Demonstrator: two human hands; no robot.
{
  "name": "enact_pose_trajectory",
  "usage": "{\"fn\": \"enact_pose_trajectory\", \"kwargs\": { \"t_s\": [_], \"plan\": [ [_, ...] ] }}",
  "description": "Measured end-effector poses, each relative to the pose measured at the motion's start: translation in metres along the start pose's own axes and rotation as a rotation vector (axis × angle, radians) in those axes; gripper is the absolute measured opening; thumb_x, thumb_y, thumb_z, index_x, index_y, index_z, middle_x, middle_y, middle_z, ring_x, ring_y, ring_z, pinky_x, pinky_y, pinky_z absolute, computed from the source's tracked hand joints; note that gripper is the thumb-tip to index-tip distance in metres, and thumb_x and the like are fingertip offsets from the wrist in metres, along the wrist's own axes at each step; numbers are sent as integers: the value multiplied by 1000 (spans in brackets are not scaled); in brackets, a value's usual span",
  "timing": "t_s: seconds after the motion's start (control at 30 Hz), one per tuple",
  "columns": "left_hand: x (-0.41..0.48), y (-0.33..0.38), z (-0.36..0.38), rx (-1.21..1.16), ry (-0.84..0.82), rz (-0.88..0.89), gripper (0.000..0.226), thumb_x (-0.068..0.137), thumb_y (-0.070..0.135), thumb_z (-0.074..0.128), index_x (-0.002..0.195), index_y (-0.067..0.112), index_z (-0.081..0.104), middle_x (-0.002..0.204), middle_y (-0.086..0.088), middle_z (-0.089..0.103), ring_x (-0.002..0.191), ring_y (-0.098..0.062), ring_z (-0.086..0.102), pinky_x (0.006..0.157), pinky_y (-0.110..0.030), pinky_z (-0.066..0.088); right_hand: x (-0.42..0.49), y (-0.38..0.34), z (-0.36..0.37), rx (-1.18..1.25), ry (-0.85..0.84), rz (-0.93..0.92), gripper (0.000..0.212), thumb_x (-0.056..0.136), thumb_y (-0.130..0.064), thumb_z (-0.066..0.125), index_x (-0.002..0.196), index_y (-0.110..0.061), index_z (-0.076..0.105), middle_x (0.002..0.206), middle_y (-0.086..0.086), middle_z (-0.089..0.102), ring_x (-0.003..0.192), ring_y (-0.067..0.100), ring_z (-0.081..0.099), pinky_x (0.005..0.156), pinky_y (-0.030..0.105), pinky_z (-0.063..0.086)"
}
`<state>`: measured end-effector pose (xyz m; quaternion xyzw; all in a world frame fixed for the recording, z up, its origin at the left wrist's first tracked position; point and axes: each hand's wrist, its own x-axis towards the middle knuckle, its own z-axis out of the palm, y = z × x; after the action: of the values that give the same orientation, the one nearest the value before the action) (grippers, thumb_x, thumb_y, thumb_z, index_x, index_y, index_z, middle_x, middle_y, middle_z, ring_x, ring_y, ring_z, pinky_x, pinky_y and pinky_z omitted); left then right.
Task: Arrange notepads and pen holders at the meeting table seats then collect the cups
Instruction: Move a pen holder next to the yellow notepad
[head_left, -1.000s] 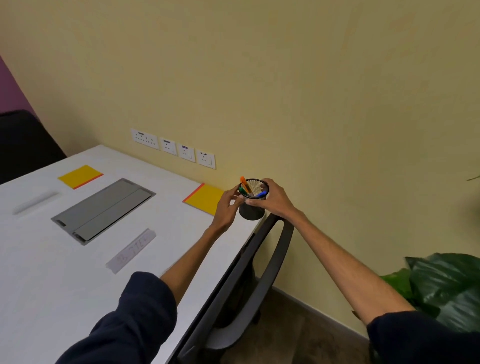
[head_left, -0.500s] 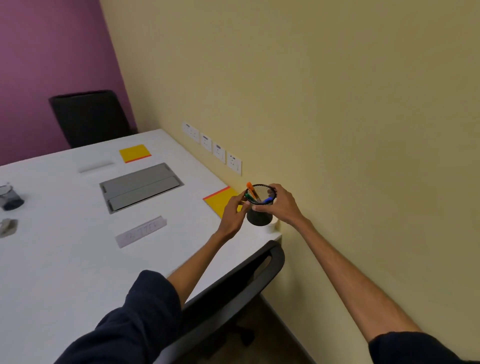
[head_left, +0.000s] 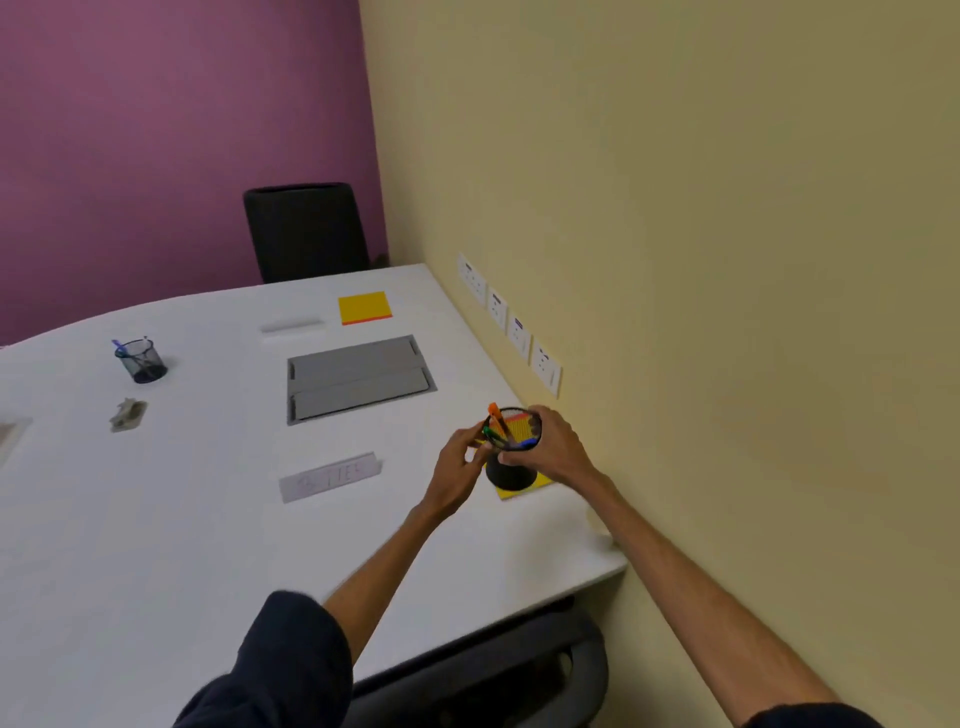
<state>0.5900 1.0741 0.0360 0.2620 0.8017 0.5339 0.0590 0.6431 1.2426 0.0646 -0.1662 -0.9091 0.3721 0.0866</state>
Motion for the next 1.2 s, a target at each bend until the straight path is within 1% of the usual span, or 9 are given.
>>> {"fn": "enact_pose_trajectory", "kwargs": {
  "t_s": [0.1,0.2,0.4,0.53,0.6,0.73,0.93,1.07,1.2],
  "plan": [
    [19,-13,-5,-5,36,-38,40,98,20,56,136,8,53,123,-12,60,106,-18,57,96,-41,50,32,0,11,-10,-33,-31,96,59,-47,87,138,-16,43,134,3,52,119,22,55,98,38,50],
    [33,-27,-13,13,77,-59,41,98,21,56,137,11,52,125,-10,61,107,-18,57,94,-39,52,56,-5,24,0,-51,-71,96,59,-46,88,139,-16,43,134,2,53,119,19,55,96,33,50],
    [50,-56,-24,45,191,-157,47,95,29,61,138,14,52,126,-3,60,111,-13,56,94,-37,51,91,-6,52,75,-69,-108,91,55,-42,91,132,-20,47,128,-1,56,113,15,56,86,20,50],
    [58,-81,-26,70,260,-233,48,94,31,62,138,17,51,131,-2,58,117,-13,54,98,-38,49,113,3,66,90,-72,-110,89,55,-43,91,130,-23,47,126,-5,55,112,13,56,87,27,54],
    [65,-95,-28,94,309,-273,47,94,29,62,138,17,51,133,-2,58,119,-15,54,100,-39,48,128,10,72,100,-79,-107,88,55,-44,90,129,-24,47,124,-7,55,112,13,56,86,27,54],
    [77,-125,-29,237,346,-337,49,95,29,61,140,17,48,140,-2,53,129,-18,49,105,-34,40,163,30,82,112,-107,-99,87,57,-43,90,131,-23,47,126,-6,55,115,16,56,88,31,55],
    [106,-171,-7,421,308,-411,57,95,40,57,146,19,40,149,-3,43,138,-20,39,113,-38,32,222,59,102,121,-95,-57,94,61,-41,90,139,-17,42,137,0,52,124,21,52,93,28,47],
    [127,-204,11,468,262,-427,61,96,44,53,148,18,35,153,-3,38,139,-21,37,112,-37,33,259,80,120,111,-66,-34,94,61,-40,90,139,-16,43,137,2,52,124,22,51,89,22,41],
    [149,-240,27,521,224,-428,65,97,47,50,151,16,31,155,-4,33,143,-21,32,113,-38,32,292,101,141,100,-36,-33,93,62,-40,90,139,-15,43,136,3,52,123,23,52,89,23,44]
  ]
}}
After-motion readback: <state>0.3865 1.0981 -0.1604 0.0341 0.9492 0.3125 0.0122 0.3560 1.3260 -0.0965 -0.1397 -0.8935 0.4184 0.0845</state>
